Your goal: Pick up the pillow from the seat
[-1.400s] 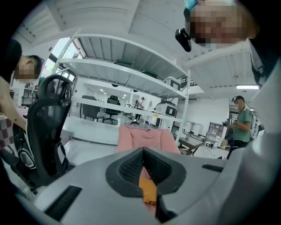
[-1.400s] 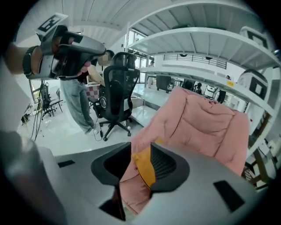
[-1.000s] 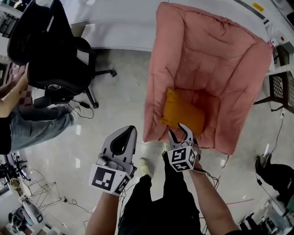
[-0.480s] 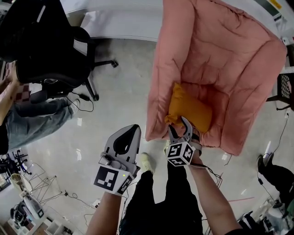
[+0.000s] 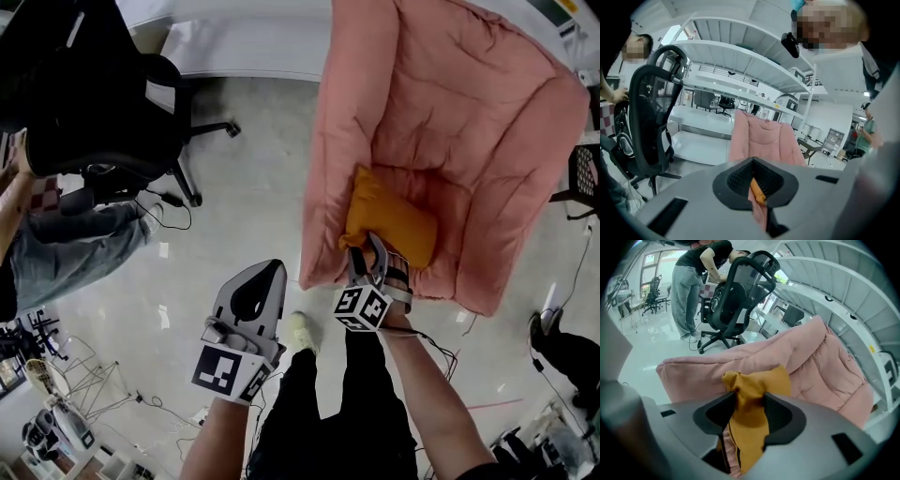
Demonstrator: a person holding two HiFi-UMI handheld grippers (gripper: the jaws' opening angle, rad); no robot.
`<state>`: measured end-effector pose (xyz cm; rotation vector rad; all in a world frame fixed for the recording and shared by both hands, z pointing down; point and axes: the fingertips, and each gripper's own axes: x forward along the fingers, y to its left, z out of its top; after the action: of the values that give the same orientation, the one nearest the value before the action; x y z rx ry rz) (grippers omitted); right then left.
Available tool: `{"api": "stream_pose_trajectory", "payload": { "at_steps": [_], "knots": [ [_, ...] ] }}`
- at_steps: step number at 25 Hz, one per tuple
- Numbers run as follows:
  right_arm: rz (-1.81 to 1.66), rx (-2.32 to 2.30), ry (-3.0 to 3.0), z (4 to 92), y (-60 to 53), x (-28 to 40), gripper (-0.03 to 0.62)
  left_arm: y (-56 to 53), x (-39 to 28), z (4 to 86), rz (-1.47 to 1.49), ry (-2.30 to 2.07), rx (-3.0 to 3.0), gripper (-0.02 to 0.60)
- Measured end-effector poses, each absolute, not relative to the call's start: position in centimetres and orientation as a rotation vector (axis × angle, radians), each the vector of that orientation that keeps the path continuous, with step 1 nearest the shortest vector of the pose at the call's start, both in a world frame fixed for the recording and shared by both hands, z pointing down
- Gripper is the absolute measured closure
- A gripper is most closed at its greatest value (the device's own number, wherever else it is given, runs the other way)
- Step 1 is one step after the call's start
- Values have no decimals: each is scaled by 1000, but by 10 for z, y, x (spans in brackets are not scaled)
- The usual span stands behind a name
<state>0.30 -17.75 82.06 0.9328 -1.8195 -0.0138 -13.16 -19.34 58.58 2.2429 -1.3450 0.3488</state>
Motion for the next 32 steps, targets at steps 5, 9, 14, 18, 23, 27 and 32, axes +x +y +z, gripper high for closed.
{"api": "stream_pose_trajectory", "payload": {
  "at_steps": [5,9,14,18,23,27,32],
  "knots": [
    [9,934,-1817,820,-175,9,458,-190,-133,586,351,-1344,2243,575],
    [52,942,-1827,813,-175,14,513,-190,-133,580,348,-1332,2258,575],
    [104,989,-1842,794,-175,32,540,-189,-123,570,330,-1317,2287,575],
    [150,1047,-1864,770,-175,52,546,-189,-113,558,328,-1291,2313,575],
    [204,1157,-1892,730,-179,82,551,-193,-104,539,306,-1283,2352,575],
    [331,1282,-1946,692,-183,102,553,-196,-96,528,320,-1285,2360,575],
    [466,1418,-2075,637,-187,114,554,-198,-83,507,313,-1273,2374,575]
  ]
}}
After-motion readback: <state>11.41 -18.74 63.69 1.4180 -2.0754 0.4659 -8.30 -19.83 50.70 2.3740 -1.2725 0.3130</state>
